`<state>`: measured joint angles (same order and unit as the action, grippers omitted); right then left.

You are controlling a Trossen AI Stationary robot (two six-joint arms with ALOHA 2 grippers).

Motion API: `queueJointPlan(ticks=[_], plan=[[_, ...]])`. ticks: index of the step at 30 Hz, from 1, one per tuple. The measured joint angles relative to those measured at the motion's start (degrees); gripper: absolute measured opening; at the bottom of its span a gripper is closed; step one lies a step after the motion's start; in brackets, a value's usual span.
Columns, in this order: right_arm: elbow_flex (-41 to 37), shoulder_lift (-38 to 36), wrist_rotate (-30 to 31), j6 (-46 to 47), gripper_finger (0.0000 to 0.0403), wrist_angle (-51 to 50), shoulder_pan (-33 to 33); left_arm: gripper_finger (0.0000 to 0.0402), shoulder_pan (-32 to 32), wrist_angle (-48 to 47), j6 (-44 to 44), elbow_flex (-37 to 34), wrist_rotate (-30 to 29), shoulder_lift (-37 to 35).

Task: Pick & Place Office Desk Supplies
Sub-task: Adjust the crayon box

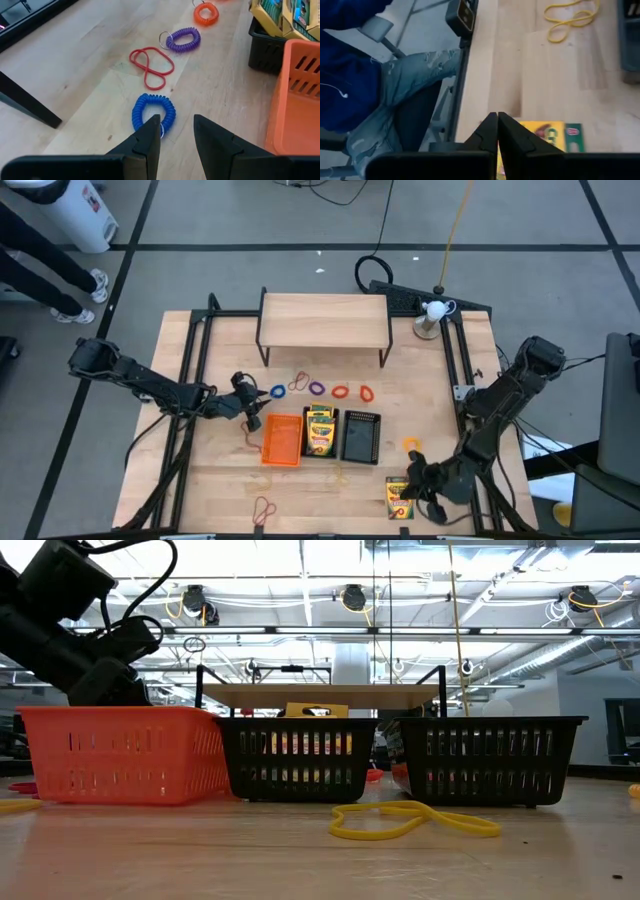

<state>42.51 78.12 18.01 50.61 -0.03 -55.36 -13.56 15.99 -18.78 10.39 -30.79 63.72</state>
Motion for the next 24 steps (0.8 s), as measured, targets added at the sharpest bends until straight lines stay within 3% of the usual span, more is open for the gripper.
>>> queueJointPlan(ticks=[6,11,17,24], plan=[[7.78,10.98,-3.57,5.83,0.0000,-2.55,-0.78,0.0120,0.00,0.05,-0.40,0.00,0.07,0.00],[9.30,17.76,-7.92,12.27,0.0000,-2.70,-0.71,0.0120,0.00,0.09,-0.45,0.00,0.09,0.00],[9.37,20.16,-8.51,14.66,0.0000,-4.81,0.25,0.0120,0.00,0.15,-0.45,0.00,0.00,0.00],[9.60,19.95,-7.80,11.04,0.0000,-11.45,3.39,0.0120,0.00,0.15,0.18,0.00,-0.28,0.00]])
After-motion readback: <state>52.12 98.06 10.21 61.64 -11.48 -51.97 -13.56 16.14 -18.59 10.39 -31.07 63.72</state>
